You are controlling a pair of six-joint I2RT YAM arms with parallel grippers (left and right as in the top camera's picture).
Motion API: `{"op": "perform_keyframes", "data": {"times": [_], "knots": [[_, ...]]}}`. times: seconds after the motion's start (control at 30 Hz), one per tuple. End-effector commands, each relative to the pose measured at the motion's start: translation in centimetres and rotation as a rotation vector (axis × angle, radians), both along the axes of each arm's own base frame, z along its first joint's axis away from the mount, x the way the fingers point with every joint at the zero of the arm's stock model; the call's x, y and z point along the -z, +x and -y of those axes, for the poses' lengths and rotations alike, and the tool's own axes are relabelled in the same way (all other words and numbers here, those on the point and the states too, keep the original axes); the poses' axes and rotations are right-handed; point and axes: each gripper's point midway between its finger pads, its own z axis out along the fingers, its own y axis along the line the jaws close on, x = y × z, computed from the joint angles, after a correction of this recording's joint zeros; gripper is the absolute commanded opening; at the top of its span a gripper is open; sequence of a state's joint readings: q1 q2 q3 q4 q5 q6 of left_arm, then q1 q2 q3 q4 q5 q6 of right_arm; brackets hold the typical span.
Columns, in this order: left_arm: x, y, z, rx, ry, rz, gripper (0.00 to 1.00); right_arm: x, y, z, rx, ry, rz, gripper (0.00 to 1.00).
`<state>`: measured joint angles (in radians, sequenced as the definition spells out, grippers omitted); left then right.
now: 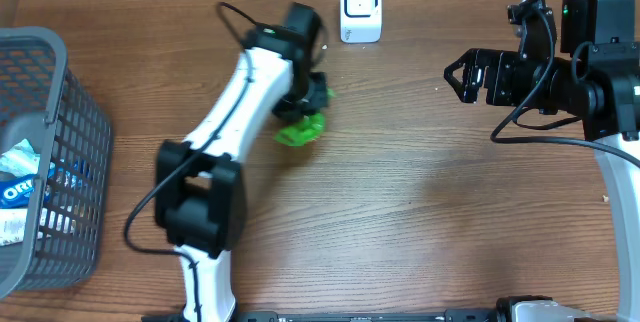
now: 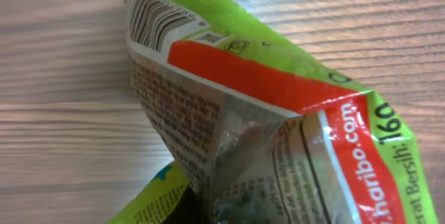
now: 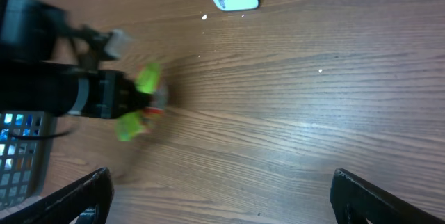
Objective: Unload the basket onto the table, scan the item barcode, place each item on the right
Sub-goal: 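Carry the green snack bag to the table center and release it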
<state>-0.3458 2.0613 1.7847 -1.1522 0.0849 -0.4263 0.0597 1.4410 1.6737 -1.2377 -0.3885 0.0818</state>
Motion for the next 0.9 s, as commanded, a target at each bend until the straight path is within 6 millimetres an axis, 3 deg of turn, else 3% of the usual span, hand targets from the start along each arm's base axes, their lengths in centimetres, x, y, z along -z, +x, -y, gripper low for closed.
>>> {"op": "perform_keyframes", "data": {"times": [0.0,0.2,0.3,0.47,0.57,0.7,0.73,0.8,0.83,0.87], "knots": [[3.9,-0.5,3.4,-0.136,0.007,-0.067,0.04,-0.7,-0.2,-0.2,-0.007,0.005,0.012,1.0],[7.1,-1.0,5.6,-0.157,0.026,-0.098,0.04,-0.7,-0.2,-0.2,-0.007,0.005,0.012,1.0],[7.3,-1.1,5.7,-0.154,0.027,-0.1,0.04,-0.7,-0.2,-0.2,-0.007,0.005,0.012,1.0],[6.7,-1.9,6.4,-0.067,-0.021,-0.143,0.16,-0.8,-0.2,-0.2,-0.007,0.005,0.013,1.0],[4.5,-1.6,6.5,-0.052,-0.03,-0.149,0.23,-0.8,-0.2,-0.2,-0.007,0.005,0.014,1.0],[-1.1,0.1,5.5,-0.004,0.025,-0.064,0.62,-0.9,-0.1,-0.2,-0.007,0.006,0.02,1.0],[-2.7,0.5,5.2,-0.002,0.035,-0.038,0.79,-0.8,-0.1,-0.2,-0.007,0.006,0.019,1.0],[-4.9,1.0,5.0,0.014,0.033,0.002,0.83,-0.8,-0.1,-0.2,-0.007,0.006,0.019,1.0],[-6.6,1.4,4.8,0.022,0.024,0.032,0.93,-0.8,-0.1,-0.2,-0.007,0.006,0.019,1.0],[-7.6,1.5,4.7,0.022,0.019,0.05,0.94,-0.8,-0.1,-0.2,-0.007,0.006,0.019,1.0]]}}
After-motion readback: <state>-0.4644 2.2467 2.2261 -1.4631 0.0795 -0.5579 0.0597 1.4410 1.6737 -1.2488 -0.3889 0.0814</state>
